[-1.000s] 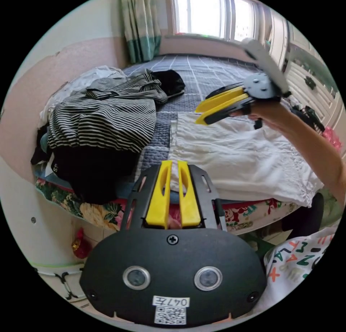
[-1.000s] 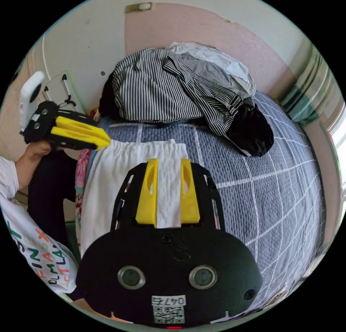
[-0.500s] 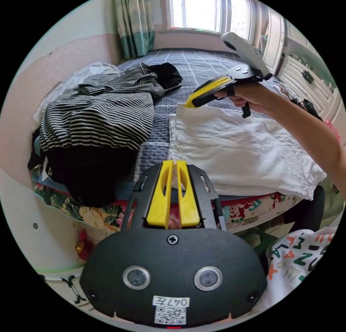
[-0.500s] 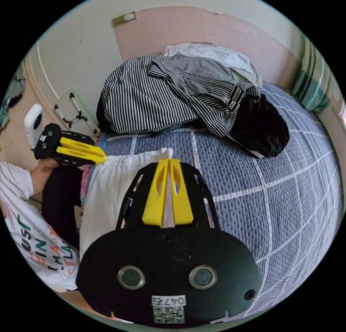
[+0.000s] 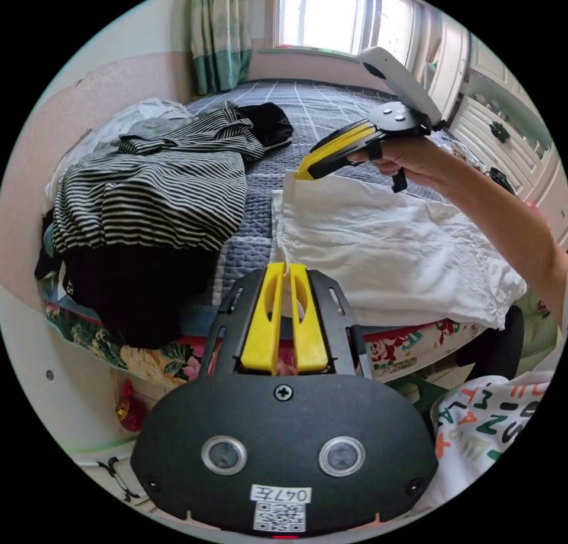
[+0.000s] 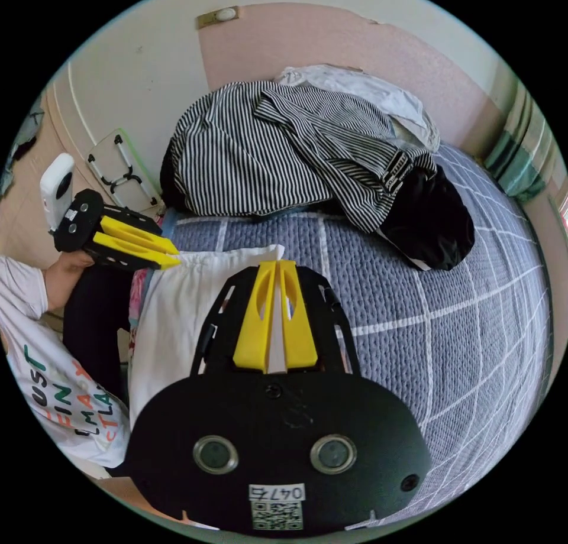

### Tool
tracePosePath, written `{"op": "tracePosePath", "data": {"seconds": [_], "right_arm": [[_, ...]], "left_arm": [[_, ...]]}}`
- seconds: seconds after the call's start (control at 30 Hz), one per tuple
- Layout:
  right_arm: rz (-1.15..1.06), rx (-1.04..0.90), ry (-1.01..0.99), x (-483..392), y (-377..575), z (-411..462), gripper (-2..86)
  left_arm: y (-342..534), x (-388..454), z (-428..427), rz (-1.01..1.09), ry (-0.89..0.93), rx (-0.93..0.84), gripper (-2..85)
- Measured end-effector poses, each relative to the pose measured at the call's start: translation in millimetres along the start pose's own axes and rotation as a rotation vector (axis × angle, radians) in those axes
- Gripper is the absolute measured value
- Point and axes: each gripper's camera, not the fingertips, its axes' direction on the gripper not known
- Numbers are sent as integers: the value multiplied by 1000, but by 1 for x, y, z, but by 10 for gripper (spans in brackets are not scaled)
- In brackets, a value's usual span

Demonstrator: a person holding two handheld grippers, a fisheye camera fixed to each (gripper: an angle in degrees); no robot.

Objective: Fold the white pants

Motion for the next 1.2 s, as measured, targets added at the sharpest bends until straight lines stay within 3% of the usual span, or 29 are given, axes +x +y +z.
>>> {"op": "tracePosePath", "data": {"seconds": [0.27, 0.5, 0.8, 0.87, 0.93, 1.03, 1.13, 1.2], "right_arm": [[-34, 107, -22, -6, -13, -26, -2], [-77, -86, -6, -2, -33, 29, -1], [-15, -91, -51, 16, -25, 27, 32], [-28, -87, -60, 16, -23, 22, 51], [-10, 65, -26, 19, -15, -7, 61], [16, 115, -64, 31, -6, -27, 66], [-20, -48, -100, 36, -3, -13, 82], [-33, -96, -122, 38, 1, -3, 93]], "left_arm": [[19, -9, -29, -16, 71, 65, -5], [25, -46, -3, -161, 283, -17, -3], [0, -6, 9, -35, 25, -97, 21], [6, -2, 3, -68, -12, -64, 64], [15, -3, -9, -129, -51, -7, 127], [23, -10, -14, -203, 33, 35, 148], [15, -5, 5, -189, 150, -43, 159], [9, 4, 14, -172, 133, -89, 172]]}}
